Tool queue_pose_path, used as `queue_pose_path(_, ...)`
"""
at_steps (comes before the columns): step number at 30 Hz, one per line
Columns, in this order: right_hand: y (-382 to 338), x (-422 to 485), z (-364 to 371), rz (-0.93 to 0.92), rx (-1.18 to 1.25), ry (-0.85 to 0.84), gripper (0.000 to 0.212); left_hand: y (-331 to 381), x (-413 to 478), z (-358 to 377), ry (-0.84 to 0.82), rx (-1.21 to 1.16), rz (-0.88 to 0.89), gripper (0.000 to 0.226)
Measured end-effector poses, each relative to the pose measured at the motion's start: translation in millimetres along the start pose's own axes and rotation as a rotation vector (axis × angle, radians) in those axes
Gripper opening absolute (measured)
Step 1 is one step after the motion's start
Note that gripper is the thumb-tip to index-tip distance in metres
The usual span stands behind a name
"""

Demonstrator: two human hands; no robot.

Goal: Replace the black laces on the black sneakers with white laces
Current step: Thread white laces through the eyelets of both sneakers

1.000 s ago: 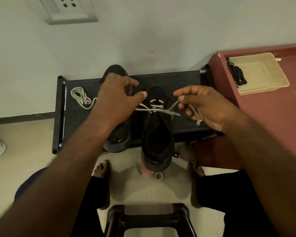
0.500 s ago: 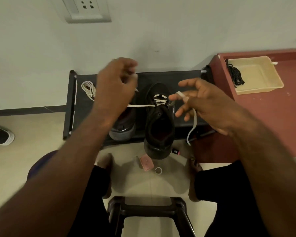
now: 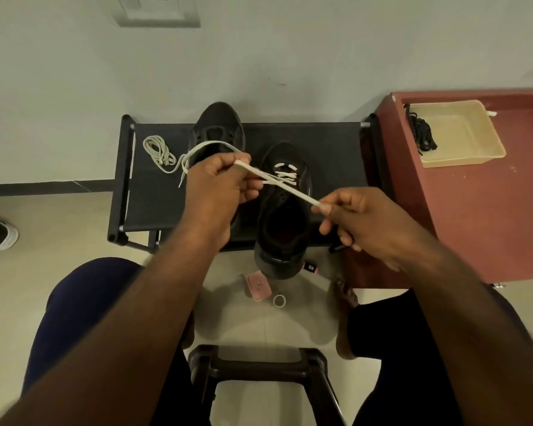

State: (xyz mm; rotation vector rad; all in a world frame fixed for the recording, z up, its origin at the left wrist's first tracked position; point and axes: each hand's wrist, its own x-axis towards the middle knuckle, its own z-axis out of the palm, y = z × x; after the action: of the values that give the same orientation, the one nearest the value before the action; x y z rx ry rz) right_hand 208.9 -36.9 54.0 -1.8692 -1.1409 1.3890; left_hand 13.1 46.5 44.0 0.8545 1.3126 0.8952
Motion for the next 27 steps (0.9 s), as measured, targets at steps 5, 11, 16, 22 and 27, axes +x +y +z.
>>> queue_pose_path(5, -6, 22, 6, -0.006, 0.041, 0.131, 0.020, 8, 3, 13, -0.171, -0.187, 0.056, 0.021)
queue_pose_path(11, -13, 31, 15, -0.019, 0.397, -0.059, 0.030, -5, 8, 8, -0.132, 0.556, 0.282, 0.065)
queue_pose_path(16, -5, 42, 14, 0.090, 0.697, 0.305, 0.022, -27, -6, 10, -0.119, 0.729, 0.278, 0.061)
queue_pose_path(22, -2, 47, -11, -0.084, 0.947, 0.757, 0.015, -44, -8, 15, -0.190, 1.096, 0.315, 0.040)
queue_pose_path(27, -10, 48, 9, -0.253, 0.505, 0.531, 0.007, -47, -1, 20, -0.147, 1.152, 0.401, 0.031)
